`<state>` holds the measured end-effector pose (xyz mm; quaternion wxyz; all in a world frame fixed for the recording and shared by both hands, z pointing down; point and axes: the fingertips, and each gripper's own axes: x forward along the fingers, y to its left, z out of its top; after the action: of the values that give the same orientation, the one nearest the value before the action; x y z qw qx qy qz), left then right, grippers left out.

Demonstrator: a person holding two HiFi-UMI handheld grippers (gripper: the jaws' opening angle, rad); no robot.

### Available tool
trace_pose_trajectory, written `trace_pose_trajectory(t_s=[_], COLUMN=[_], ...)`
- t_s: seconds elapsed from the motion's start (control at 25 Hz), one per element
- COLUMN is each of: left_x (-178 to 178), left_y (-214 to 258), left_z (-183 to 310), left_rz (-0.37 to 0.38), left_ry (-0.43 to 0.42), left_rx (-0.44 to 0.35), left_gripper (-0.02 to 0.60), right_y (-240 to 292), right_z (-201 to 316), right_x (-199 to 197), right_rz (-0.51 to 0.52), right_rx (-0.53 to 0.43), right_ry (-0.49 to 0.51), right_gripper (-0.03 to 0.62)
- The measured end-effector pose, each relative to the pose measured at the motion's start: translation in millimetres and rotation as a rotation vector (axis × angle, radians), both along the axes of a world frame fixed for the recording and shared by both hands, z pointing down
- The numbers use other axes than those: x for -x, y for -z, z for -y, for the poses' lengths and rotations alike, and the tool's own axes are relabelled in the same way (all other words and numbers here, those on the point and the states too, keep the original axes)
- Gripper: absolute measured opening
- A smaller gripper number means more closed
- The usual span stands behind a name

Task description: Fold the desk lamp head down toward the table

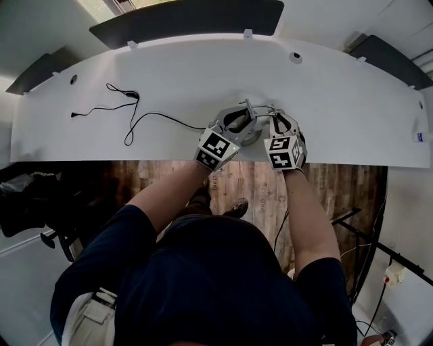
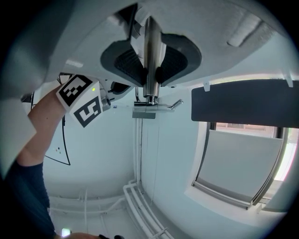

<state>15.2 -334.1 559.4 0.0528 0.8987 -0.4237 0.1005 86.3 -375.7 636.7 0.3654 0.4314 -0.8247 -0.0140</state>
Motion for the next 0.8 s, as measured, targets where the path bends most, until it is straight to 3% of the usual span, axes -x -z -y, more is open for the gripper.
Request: trace_pose_trajectory(t_s=[0.16, 0.32, 0.56, 0.8], left_x=[-2, 3, 9, 0], left_y=[-2, 7, 31, 72], left_z=[-1, -11, -40, -96], left_rz=[0.05, 0.072, 0.048, -0.005], left_ry=[0.008, 0.012, 0.016, -0.037], left_rx=[0.017, 0.024, -0.004, -0.01], left_gripper=[0.117, 0.117, 0.117, 0.116], right_y=[9, 37, 86, 121], right_z=[-2, -15, -59, -116], right_x=[-2, -6, -6, 2], right_rz=[-0.072, -0.046, 0.09, 0.284], right_rx=[-0.032, -0.086, -0.128, -0.108], right_ry=[0.042, 0.046, 0.035, -0.011], right_gripper=[0.1, 0.103, 0.089, 0.074])
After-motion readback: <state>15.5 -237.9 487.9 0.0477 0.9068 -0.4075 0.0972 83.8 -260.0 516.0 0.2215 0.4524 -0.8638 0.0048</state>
